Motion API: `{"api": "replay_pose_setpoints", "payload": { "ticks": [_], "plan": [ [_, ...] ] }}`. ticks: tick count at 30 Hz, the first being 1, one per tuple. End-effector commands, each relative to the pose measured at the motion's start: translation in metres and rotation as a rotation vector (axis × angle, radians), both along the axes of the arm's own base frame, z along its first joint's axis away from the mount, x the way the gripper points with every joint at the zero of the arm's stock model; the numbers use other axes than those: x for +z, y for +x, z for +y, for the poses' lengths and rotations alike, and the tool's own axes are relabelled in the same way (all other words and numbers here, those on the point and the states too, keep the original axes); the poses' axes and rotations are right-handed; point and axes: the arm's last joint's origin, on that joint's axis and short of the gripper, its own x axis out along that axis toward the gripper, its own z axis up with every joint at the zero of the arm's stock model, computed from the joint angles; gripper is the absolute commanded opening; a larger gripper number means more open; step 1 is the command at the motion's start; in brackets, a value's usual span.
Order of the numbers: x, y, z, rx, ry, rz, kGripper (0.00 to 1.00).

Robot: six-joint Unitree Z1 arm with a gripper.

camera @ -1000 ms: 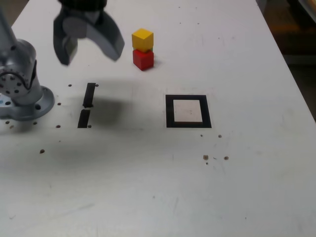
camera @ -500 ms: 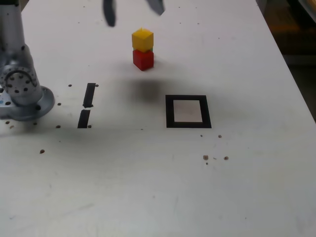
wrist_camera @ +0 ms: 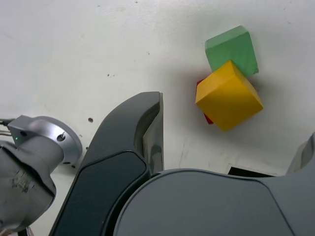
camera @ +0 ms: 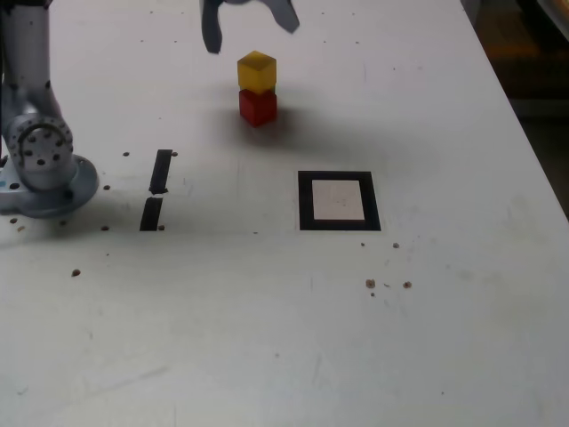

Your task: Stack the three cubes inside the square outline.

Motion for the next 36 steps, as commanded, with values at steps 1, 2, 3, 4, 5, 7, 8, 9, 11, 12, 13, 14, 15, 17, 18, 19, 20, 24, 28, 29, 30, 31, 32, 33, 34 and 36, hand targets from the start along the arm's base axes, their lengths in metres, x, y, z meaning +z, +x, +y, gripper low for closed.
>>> {"api": "replay_pose_setpoints", "payload": {
  "ticks": [1, 2, 3, 4, 5, 7, 8, 9, 11, 12, 13, 14, 15, 17, 18, 19, 20, 24, 28, 29, 30, 31, 32, 33, 34, 36],
  "plan": [
    [-0.008, 0.004, 0.002, -0.020, -0.013, 0.004, 0.99],
    [-0.013, 0.006, 0.003, -0.038, -0.019, 0.006, 0.99],
    [-0.018, 0.008, 0.004, -0.059, -0.025, 0.007, 0.99],
    [-0.021, 0.009, 0.005, -0.083, -0.029, 0.009, 0.98],
    [-0.024, 0.010, 0.005, -0.110, -0.032, 0.010, 0.98],
    [-0.027, 0.010, 0.006, -0.166, -0.030, 0.009, 0.97],
    [-0.027, 0.010, 0.005, -0.193, -0.027, 0.010, 0.96],
    [-0.027, 0.009, 0.005, -0.218, -0.025, 0.012, 0.96],
    [-0.028, 0.008, 0.005, -0.258, -0.019, 0.018, 0.95],
    [-0.029, 0.007, 0.004, -0.274, -0.016, 0.022, 0.94],
    [-0.031, 0.006, 0.004, -0.291, -0.015, 0.026, 0.93],
    [-0.033, 0.006, 0.004, -0.301, -0.014, 0.029, 0.93],
    [-0.036, 0.006, 0.004, -0.310, -0.013, 0.030, 0.92],
    [-0.039, 0.006, 0.005, -0.325, -0.008, 0.024, 0.91],
    [-0.041, 0.007, 0.005, -0.331, -0.004, 0.019, 0.90],
    [-0.042, 0.007, 0.006, -0.337, 0.001, 0.014, 0.89],
    [-0.043, 0.008, 0.006, -0.342, 0.006, 0.008, 0.87],
    [-0.044, 0.010, 0.008, -0.356, 0.032, -0.014, 0.75],
    [-0.042, 0.009, 0.008, -0.359, 0.062, -0.029, 0.57],
    [-0.041, 0.008, 0.007, -0.359, 0.067, -0.032, 0.53],
    [-0.040, 0.007, 0.006, -0.359, 0.072, -0.036, 0.48],
    [-0.039, 0.006, 0.006, -0.360, 0.072, -0.038, 0.45],
    [-0.039, 0.005, 0.005, -0.360, 0.071, -0.040, 0.43],
    [-0.038, 0.004, 0.004, -0.361, 0.069, -0.041, 0.41],
    [-0.039, 0.004, 0.003, -0.361, 0.065, -0.043, 0.39],
    [-0.040, 0.003, 0.002, -0.363, 0.053, -0.041, 0.38]
  ]
}}
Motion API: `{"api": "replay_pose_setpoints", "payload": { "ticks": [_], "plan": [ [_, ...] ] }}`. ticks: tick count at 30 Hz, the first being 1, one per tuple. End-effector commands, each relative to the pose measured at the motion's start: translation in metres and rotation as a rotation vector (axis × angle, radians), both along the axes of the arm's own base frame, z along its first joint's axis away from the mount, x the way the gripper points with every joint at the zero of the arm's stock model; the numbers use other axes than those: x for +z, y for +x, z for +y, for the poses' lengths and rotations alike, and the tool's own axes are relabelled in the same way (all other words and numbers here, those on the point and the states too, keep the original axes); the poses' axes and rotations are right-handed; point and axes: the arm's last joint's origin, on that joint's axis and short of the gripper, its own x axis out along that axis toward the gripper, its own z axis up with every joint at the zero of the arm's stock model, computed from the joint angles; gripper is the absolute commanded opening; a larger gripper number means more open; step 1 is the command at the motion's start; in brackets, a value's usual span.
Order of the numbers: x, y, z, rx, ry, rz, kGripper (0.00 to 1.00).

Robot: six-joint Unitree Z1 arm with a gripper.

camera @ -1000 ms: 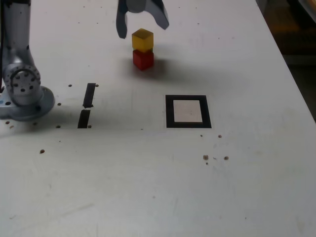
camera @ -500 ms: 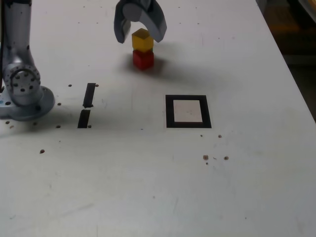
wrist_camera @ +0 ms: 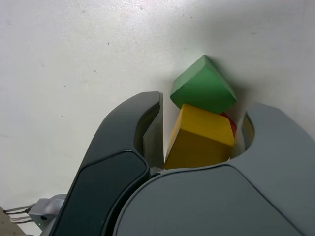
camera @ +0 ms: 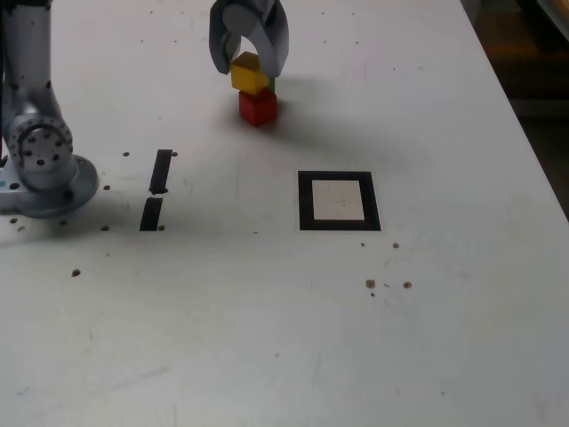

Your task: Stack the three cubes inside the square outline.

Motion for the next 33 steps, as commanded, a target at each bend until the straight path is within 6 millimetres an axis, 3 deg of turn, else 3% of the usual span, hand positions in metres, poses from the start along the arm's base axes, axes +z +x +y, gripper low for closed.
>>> {"api": "replay_pose_setpoints", "payload": {
  "ticks": [1, 9, 15, 22, 33],
  "plan": [
    [-0.001, -0.001, -0.002, -0.004, -0.009, 0.005, 0.38],
    [0.004, -0.002, -0.003, -0.005, -0.010, -0.007, 0.35],
    [0.039, 0.008, -0.011, -0.013, 0.011, -0.062, 0.33],
    [0.069, 0.040, -0.031, 0.018, 0.008, -0.114, 0.33],
    [0.045, 0.077, -0.048, 0.385, -0.026, -0.140, 0.33]
  ]
}}
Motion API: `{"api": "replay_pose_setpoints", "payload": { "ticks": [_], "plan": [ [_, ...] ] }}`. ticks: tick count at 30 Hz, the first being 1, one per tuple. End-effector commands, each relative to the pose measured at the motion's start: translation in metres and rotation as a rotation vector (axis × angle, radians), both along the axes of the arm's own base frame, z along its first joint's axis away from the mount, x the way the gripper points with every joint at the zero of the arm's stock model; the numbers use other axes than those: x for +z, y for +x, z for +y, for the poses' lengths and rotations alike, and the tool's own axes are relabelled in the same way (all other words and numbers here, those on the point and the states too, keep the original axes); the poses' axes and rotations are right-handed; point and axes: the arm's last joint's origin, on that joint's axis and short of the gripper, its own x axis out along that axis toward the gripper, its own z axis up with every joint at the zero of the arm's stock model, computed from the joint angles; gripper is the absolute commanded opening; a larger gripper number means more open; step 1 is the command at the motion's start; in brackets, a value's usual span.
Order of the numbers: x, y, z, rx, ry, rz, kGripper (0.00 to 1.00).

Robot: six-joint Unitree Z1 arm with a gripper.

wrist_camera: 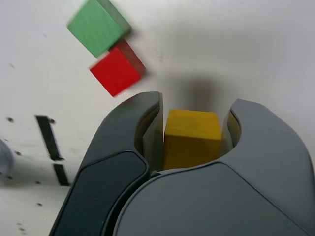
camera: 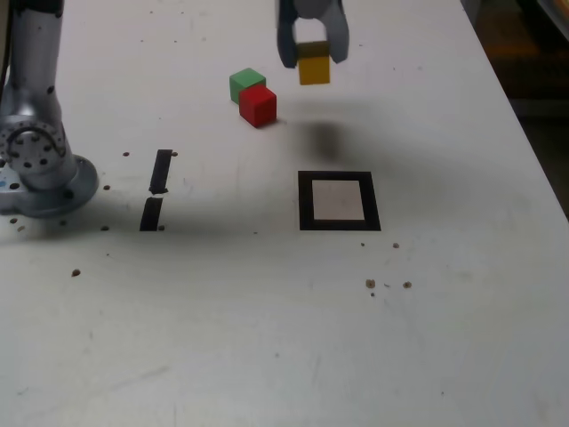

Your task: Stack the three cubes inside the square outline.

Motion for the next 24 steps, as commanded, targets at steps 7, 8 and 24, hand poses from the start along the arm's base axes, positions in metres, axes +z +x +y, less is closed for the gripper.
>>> {"api": "replay_pose_setpoints", "payload": {
  "ticks": [7, 8, 24],
  "plan": [
    [-0.023, 0.026, -0.001, 0.168, -0.020, 0.000, 0.33],
    [-0.027, 0.029, 0.000, 0.172, -0.017, 0.007, 0.33],
    [-0.069, 0.056, 0.009, 0.175, -0.001, 0.102, 0.38]
  ]
}}
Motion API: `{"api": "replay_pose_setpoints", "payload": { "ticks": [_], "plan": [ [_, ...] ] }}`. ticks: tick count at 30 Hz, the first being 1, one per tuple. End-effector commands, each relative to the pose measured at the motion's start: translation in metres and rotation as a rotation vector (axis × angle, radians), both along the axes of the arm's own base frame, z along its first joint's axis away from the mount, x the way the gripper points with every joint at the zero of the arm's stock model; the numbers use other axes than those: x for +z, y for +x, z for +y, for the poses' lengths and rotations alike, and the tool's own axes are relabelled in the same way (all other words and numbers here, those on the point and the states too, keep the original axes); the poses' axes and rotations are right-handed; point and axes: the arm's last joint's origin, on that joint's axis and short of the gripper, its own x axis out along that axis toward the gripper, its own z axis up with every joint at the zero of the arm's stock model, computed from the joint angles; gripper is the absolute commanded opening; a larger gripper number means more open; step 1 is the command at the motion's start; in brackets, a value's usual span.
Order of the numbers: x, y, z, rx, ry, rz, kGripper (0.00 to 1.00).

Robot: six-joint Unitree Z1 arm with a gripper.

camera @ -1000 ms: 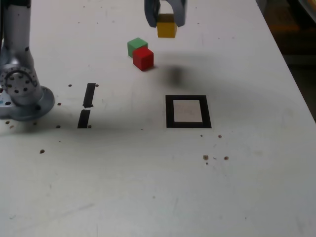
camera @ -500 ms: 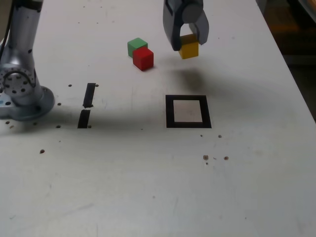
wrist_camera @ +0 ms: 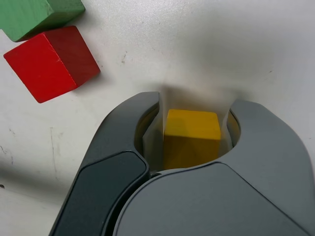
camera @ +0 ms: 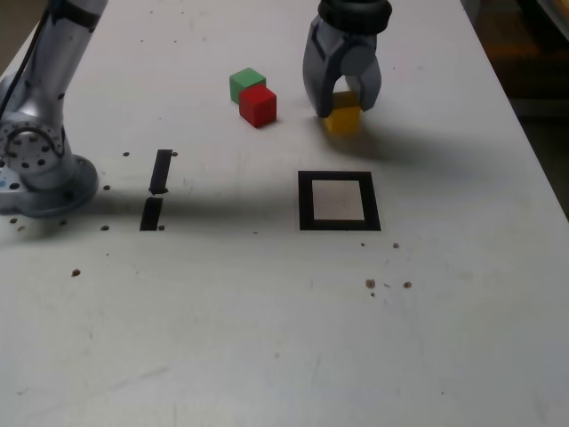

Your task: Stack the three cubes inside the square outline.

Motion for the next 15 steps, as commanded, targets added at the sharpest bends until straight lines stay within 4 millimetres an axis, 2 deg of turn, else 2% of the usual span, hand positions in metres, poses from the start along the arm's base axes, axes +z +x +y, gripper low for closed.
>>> {"api": "replay_pose_setpoints", "payload": {
  "ticks": [1, 6, 8, 11, 15],
  "plan": [
    [0.002, 0.000, -0.001, 0.000, 0.002, -0.005, 0.43],
    [0.000, 0.000, -0.002, 0.000, -0.017, 0.006, 0.81],
    [0.003, -0.001, -0.004, -0.001, -0.025, 0.007, 0.91],
    [0.010, -0.002, -0.008, -0.004, -0.042, -0.008, 0.97],
    [0.026, -0.005, -0.015, -0.005, -0.051, -0.035, 0.99]
  ]
}}
